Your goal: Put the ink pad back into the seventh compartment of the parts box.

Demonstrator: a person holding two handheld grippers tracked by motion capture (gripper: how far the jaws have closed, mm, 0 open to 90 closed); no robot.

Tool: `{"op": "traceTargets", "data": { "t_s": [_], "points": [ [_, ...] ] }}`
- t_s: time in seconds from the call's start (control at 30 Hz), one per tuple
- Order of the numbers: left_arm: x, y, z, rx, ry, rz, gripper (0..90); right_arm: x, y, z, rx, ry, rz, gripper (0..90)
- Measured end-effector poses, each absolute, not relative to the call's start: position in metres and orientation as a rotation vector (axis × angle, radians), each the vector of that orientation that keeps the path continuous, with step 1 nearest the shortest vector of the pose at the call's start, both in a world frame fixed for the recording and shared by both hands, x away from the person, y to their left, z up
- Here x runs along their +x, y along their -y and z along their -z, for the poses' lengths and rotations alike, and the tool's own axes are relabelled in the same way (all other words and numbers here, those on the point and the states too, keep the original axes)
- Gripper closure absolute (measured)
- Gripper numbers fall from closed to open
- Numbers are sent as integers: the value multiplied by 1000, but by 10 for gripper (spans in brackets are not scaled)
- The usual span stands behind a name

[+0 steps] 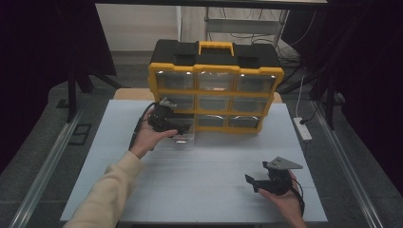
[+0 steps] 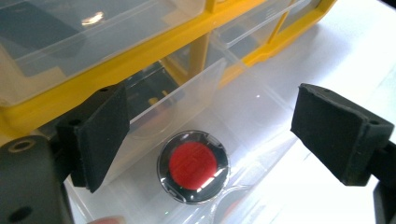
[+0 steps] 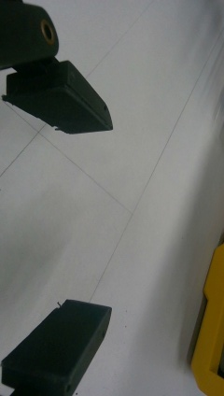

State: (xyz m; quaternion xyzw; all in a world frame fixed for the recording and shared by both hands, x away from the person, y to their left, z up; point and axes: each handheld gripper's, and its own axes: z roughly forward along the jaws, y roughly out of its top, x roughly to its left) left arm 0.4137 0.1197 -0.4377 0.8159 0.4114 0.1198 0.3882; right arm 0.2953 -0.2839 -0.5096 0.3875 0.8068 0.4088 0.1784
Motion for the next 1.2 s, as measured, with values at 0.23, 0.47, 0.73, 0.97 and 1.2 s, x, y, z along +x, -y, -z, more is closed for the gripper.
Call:
{"op": "traceTargets", "data": {
  "t_s": [0.23, 0.47, 0.73, 0.97, 1.2],
  "points": [
    [410, -121, 437, 2069, -1036, -288, 130, 295, 284, 509, 1097, -2280, -1157, 99],
    [403, -123, 429, 2048, -1016, -295, 135, 297, 286, 511, 1108, -2283, -1160, 99],
    [393, -125, 419, 2027, -977, -285, 132, 299, 285, 511, 1109, -2289, -1185, 99],
    [382, -124, 416, 2028, -959, -294, 134, 296, 286, 508, 1104, -2283, -1195, 99],
    [364, -129, 416, 2045, -967, -325, 140, 294, 284, 508, 1097, -2289, -1182, 99]
  ]
}}
